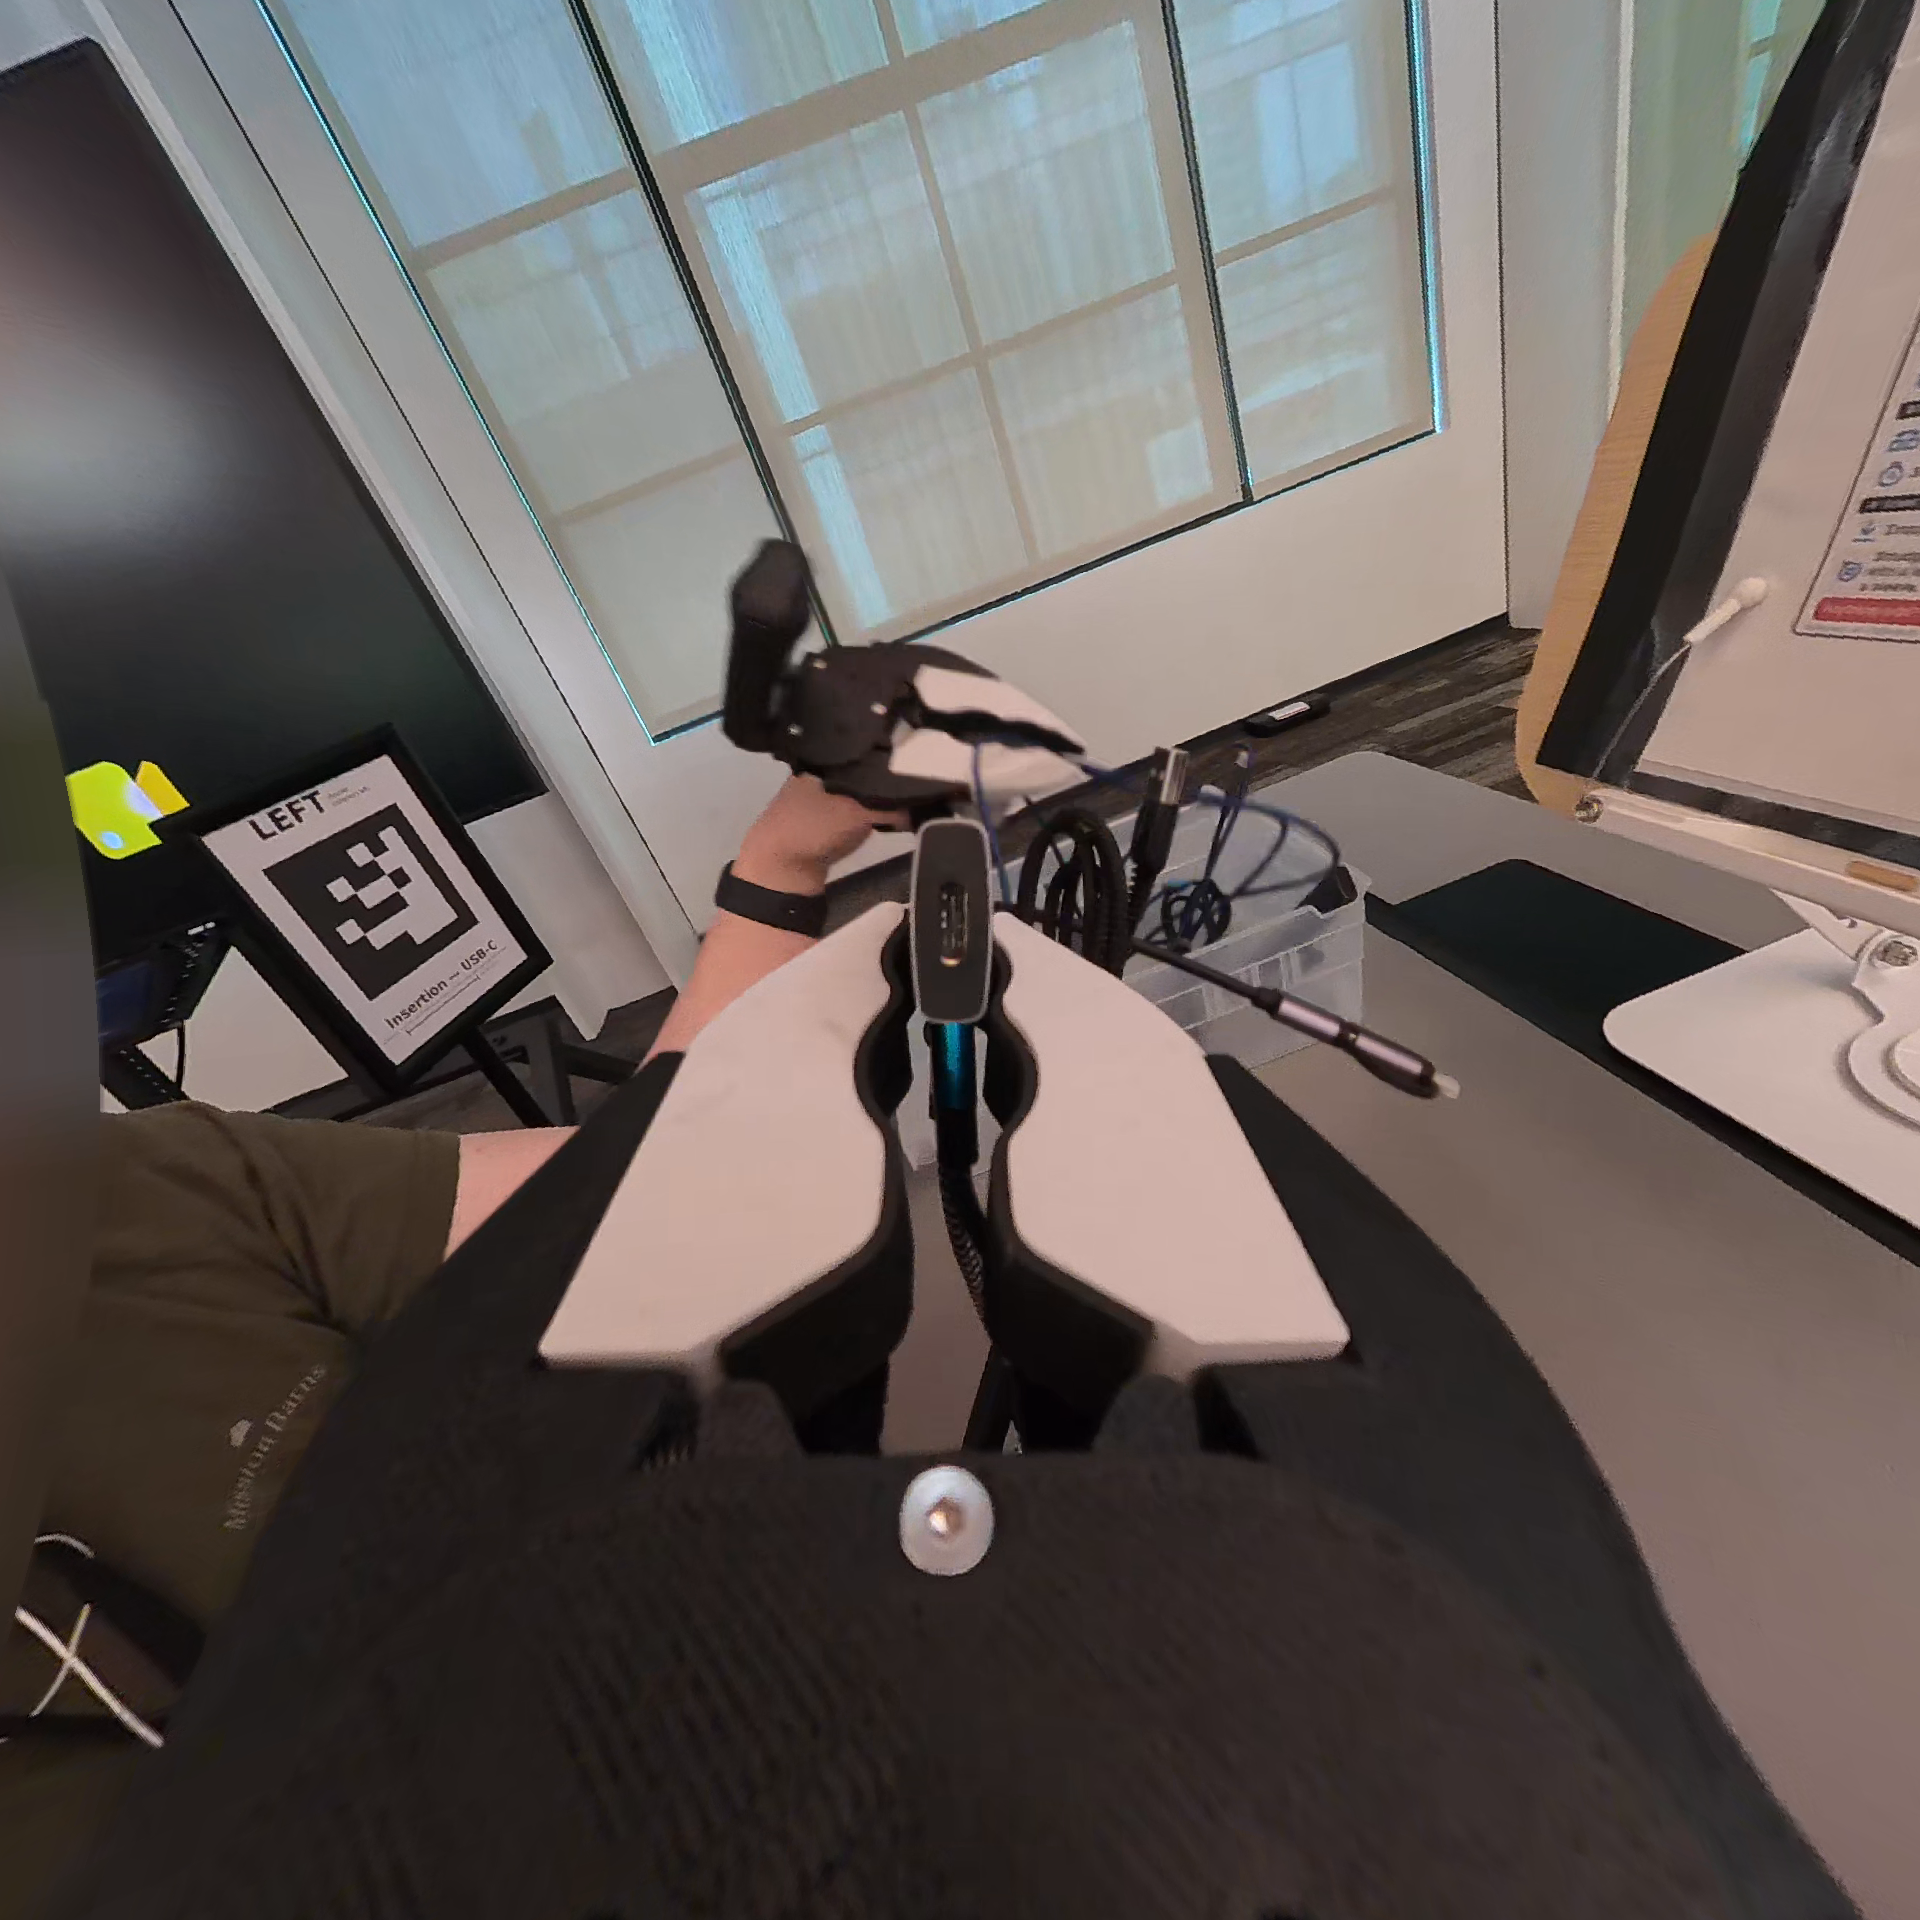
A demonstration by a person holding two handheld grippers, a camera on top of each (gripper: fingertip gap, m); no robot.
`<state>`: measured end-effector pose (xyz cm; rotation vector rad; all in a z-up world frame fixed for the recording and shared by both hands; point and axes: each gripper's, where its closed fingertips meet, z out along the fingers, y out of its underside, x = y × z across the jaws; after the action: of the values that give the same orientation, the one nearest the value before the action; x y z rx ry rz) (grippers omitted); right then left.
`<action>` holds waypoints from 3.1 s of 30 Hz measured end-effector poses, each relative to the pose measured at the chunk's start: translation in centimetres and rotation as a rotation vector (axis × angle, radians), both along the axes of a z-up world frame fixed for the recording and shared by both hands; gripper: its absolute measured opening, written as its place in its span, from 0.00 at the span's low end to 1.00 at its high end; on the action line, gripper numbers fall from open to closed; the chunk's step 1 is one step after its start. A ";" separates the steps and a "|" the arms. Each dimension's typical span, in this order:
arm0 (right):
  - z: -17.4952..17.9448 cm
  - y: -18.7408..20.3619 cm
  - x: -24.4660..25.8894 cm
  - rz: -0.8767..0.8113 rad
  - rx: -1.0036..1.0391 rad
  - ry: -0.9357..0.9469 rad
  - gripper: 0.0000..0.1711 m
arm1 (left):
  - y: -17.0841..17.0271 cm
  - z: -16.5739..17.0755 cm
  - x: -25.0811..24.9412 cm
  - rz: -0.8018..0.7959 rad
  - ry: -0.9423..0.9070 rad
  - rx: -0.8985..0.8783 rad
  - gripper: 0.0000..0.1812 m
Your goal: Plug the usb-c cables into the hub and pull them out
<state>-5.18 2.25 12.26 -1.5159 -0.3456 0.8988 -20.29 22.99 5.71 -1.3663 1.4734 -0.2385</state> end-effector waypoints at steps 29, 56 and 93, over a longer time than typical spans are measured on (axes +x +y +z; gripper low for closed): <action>-2.4 -0.4 2.8 -0.013 -0.132 -0.100 0.05 | -14.1 -5.2 9.3 -0.298 0.280 -0.555 0.31; -5.8 1.2 -1.6 0.145 -0.193 -0.133 0.05 | -18.9 2.8 9.6 -0.654 -0.112 -0.709 0.29; -6.3 0.9 -2.6 0.206 -0.070 -0.231 0.03 | -20.2 1.2 11.6 -0.821 -0.082 -1.006 0.12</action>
<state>-7.83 3.16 5.93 -1.6754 -0.6533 0.9046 -8.69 2.75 6.93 -1.3417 1.8580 -1.7139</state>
